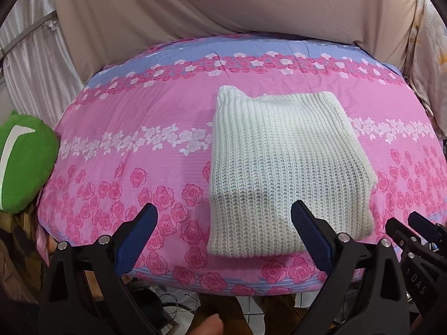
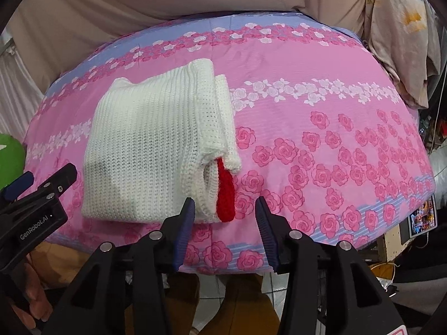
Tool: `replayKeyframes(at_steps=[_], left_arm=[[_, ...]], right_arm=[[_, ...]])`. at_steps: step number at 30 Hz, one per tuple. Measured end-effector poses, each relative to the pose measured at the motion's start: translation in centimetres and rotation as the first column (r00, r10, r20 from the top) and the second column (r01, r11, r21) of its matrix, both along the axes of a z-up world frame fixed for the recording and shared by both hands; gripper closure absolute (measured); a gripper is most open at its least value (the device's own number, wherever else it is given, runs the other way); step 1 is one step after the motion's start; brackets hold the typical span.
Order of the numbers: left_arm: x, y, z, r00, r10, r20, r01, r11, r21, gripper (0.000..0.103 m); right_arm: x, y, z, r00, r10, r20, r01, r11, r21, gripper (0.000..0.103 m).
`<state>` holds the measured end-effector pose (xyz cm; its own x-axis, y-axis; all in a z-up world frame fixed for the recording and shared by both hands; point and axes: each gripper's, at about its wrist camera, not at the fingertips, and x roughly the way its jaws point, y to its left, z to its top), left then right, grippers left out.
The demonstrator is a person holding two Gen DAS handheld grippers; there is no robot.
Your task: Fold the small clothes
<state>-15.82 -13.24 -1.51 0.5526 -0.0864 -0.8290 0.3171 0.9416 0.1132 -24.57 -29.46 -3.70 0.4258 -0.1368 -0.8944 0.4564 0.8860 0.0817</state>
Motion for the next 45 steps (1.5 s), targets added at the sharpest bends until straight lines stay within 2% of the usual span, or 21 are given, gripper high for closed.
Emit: replayKeyframes(at_steps=[9, 21, 30, 33, 35, 36, 38, 39, 41, 42, 43, 44, 45], left_arm=[[0.0, 0.0, -0.8, 0.999, 0.014, -0.043, -0.016, 0.999, -0.034, 0.009], [-0.1, -0.7, -0.4, 1.0, -0.026, -0.011, 0.026, 0.999, -0.019, 0.009], [0.8, -0.1, -0.8, 0.999, -0.003, -0.038, 0.002, 1.0, -0.018, 0.009], [2.6, 1.4, -1.4, 0.994, 0.043, -0.097, -0.052, 0.995, -0.088, 0.009], [5.3, 2.4, -2.8, 0.983, 0.056, -0.177, -0.085, 0.983, -0.161, 0.007], [6.8, 2.6, -4.1, 0.973, 0.056, -0.222, -0.095, 0.981, -0.171, 0.007], [8.7, 2.8, -6.5, 0.954, 0.083, -0.287, -0.128, 0.981, -0.144, 0.006], [9.4, 3.0, -7.7, 0.942, 0.067, -0.328, -0.13, 0.976, -0.176, 0.005], [10.4, 3.6, -9.6, 0.91, 0.026, -0.413, -0.16, 0.942, -0.294, 0.005], [10.7, 4.0, -10.2, 0.895, 0.017, -0.446, -0.187, 0.922, -0.34, 0.005], [10.9, 4.5, -10.6, 0.881, -0.001, -0.474, -0.213, 0.893, -0.397, 0.013], [11.0, 4.7, -10.6, 0.874, -0.037, -0.484, -0.212, 0.868, -0.449, 0.039], [10.9, 4.5, -10.2, 0.87, -0.075, -0.488, -0.199, 0.852, -0.484, 0.049]], right_arm=[[0.5, 0.3, 0.5, 0.999, 0.029, 0.027, -0.027, 0.998, -0.065, 0.052], [1.1, 1.0, 0.1, 0.999, 0.033, 0.026, -0.032, 0.999, -0.037, 0.051], [1.4, 1.5, 0.0, 0.999, 0.035, 0.022, -0.034, 0.999, -0.029, 0.051], [1.6, 1.5, -0.1, 0.999, 0.041, 0.023, -0.041, 0.999, -0.018, 0.049], [2.1, 0.3, -0.3, 0.998, 0.035, 0.056, -0.036, 0.999, 0.014, 0.035], [2.6, -0.4, -0.6, 0.997, 0.036, 0.064, -0.038, 0.999, 0.032, 0.029], [4.8, -2.6, -2.2, 0.998, 0.046, 0.036, -0.047, 0.998, 0.045, 0.028], [5.9, -3.3, -3.2, 0.999, 0.053, 0.011, -0.053, 0.997, 0.053, 0.028], [7.9, -4.6, -5.4, 0.998, 0.056, -0.02, -0.054, 0.994, 0.091, 0.028], [8.7, -5.0, -6.3, 0.998, 0.067, -0.017, -0.063, 0.988, 0.143, 0.028], [9.4, -5.3, -7.3, 0.997, 0.071, -0.015, -0.066, 0.975, 0.212, 0.028], [9.9, -5.5, -8.0, 0.998, 0.067, -0.011, -0.062, 0.961, 0.268, 0.028], [10.2, -5.6, -8.5, 0.998, 0.054, -0.006, -0.05, 0.951, 0.306, 0.03]])
